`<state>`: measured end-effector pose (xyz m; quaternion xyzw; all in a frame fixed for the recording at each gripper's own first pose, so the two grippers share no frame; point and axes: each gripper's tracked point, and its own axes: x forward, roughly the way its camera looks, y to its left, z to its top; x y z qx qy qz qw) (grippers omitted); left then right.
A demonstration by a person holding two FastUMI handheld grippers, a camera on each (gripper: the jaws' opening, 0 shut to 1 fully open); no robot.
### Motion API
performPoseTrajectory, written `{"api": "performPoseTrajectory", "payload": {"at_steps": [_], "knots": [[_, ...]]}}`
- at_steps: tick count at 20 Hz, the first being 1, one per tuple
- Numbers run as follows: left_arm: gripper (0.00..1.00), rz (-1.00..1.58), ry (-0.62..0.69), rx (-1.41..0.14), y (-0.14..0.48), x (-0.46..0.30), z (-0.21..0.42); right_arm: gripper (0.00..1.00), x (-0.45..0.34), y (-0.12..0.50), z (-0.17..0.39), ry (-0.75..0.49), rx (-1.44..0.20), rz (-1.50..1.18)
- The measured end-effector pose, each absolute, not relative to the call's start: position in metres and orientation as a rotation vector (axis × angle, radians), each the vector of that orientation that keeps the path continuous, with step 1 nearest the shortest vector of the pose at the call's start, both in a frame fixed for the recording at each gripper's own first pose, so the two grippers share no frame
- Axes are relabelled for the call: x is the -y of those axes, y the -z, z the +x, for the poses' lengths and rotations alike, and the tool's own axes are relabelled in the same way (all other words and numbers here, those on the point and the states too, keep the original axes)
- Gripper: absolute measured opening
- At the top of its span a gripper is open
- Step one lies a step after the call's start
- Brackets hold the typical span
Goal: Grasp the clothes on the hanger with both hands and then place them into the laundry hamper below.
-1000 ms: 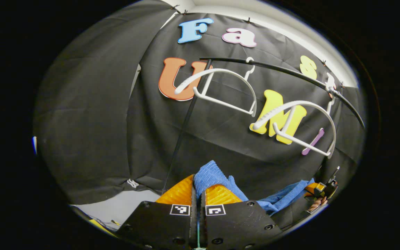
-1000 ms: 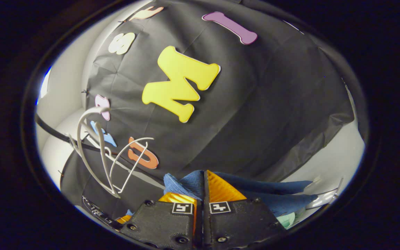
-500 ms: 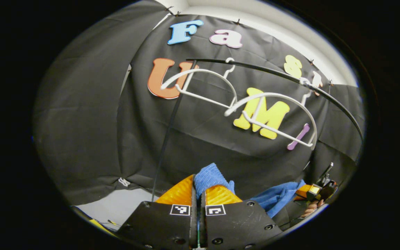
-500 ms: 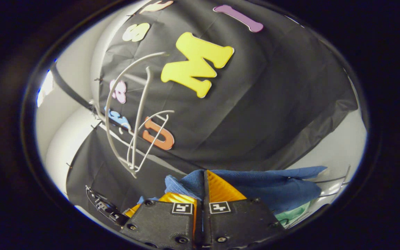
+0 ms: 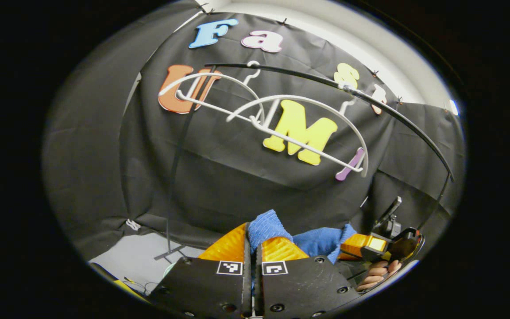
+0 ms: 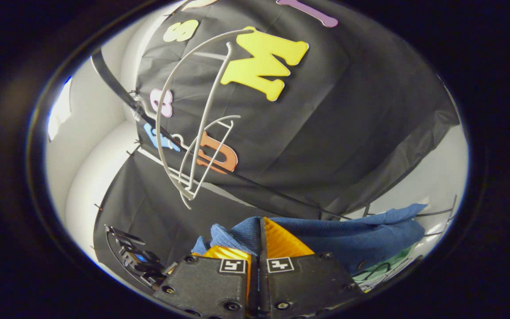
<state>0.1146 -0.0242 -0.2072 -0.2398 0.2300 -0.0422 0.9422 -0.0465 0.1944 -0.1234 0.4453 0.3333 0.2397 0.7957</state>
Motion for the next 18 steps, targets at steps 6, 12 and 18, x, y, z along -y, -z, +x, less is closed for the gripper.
{"api": "performPoseTrajectory", "payload": {"at_steps": [6, 12, 18], "knots": [[0.02, -0.486, 0.155, -0.409, 0.178, 0.025, 0.120, 0.04, -0.222, 0.082, -0.051, -0.634, -0.711, 1.020], [0.02, -0.479, 0.113, -0.490, 0.234, 0.016, 0.118, 0.05, -0.230, 0.142, -0.046, -0.606, -0.829, 1.004], [0.02, -0.528, 0.045, -0.643, 0.323, 0.022, 0.118, 0.04, -0.225, 0.238, -0.049, -0.459, -1.045, 0.935]]}}
